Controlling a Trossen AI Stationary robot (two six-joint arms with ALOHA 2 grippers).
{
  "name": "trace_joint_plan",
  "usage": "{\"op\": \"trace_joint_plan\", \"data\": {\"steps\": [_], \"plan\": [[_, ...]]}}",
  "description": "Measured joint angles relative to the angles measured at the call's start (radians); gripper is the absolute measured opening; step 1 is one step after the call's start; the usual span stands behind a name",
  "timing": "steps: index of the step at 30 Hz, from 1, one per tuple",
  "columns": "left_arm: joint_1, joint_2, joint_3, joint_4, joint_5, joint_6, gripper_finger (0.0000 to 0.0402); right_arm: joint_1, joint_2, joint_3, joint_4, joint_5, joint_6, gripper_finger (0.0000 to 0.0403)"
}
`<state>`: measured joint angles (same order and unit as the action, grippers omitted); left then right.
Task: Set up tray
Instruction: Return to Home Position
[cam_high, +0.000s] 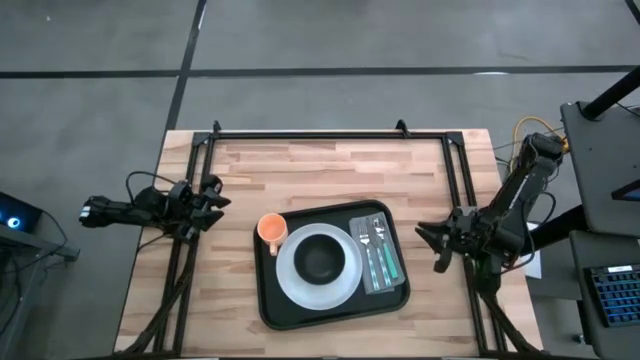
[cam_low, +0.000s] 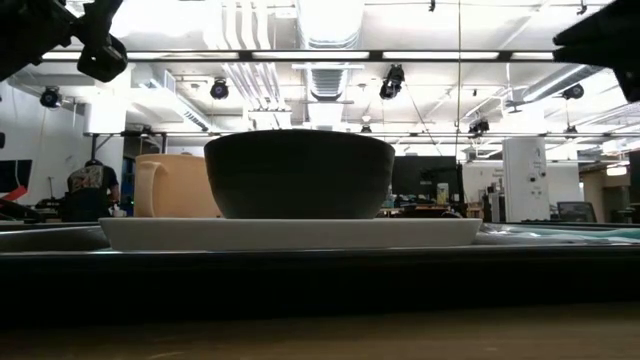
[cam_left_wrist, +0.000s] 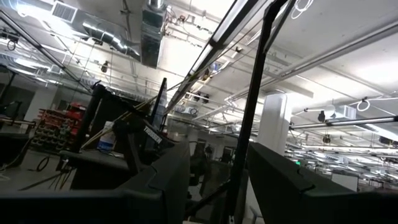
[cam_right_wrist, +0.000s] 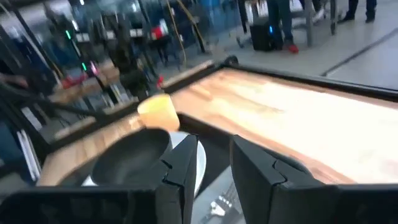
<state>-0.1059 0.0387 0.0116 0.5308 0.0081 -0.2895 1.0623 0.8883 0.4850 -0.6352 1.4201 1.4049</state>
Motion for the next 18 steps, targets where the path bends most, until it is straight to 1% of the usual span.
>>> {"op": "trace_joint_plan", "data": {"steps": [2, 3, 4, 5, 6, 7, 9, 10, 11, 12, 13, 16, 18], "plan": [[0.0, 0.0, 0.0, 0.0, 0.0, 0.0, 0.0141, -0.054, -0.001, 0.038, 0.041, -0.079, -0.116, 0.0086], [0.0, 0.001, 0.0, 0.0, 0.0, 0.0, 0.0141, -0.088, 0.0, 0.053, 0.093, -0.131, -0.204, 0.0086], [0.0, 0.002, 0.0, 0.0, -0.001, 0.0, 0.0141, -0.124, -0.001, 0.065, 0.177, -0.199, -0.322, 0.0086], [0.0, 0.002, 0.0, 0.0, 0.0, 0.0, 0.0141, -0.163, -0.001, 0.071, 0.298, -0.286, -0.465, 0.0086], [0.0, 0.002, 0.0, 0.0, 0.0, 0.0, 0.0141, -0.202, -0.001, 0.073, 0.452, -0.397, -0.625, 0.0086], [0.0, 0.002, 0.0, 0.0, -0.001, 0.0, 0.0141, -0.242, -0.001, 0.072, 0.621, -0.534, -0.805, 0.0086], [0.0, 0.002, 0.0, 0.0, 0.0, 0.0, 0.0141, -0.32, 0.0, 0.06, 0.938, -0.877, -1.103, 0.0086], [0.0, 0.002, 0.0, 0.0, -0.001, 0.0, 0.0141, -0.358, 0.0, 0.055, 1.033, -1.054, -1.206, 0.0086], [0.0, 0.002, 0.0, 0.0, 0.0, 0.0, 0.0141, -0.392, -0.004, 0.053, 1.074, -1.19, -1.261, 0.0086], [0.0, 0.002, 0.0, 0.0, -0.001, 0.0, 0.0141, -0.417, -0.012, 0.049, 1.078, -1.261, -1.274, 0.0086], [0.0, 0.002, 0.0, 0.0, -0.001, 0.0, 0.0141, -0.429, -0.018, 0.043, 1.065, -1.261, -1.258, 0.0086], [0.0, 0.002, 0.0, 0.0, 0.0, 0.0, 0.0141, -0.437, -0.025, 0.01, 1.036, -1.151, -1.186, 0.0086], [0.0, 0.002, 0.0, 0.0, -0.001, 0.0, 0.0141, -0.444, -0.037, -0.028, 1.034, -1.154, -1.173, 0.0086]]}}
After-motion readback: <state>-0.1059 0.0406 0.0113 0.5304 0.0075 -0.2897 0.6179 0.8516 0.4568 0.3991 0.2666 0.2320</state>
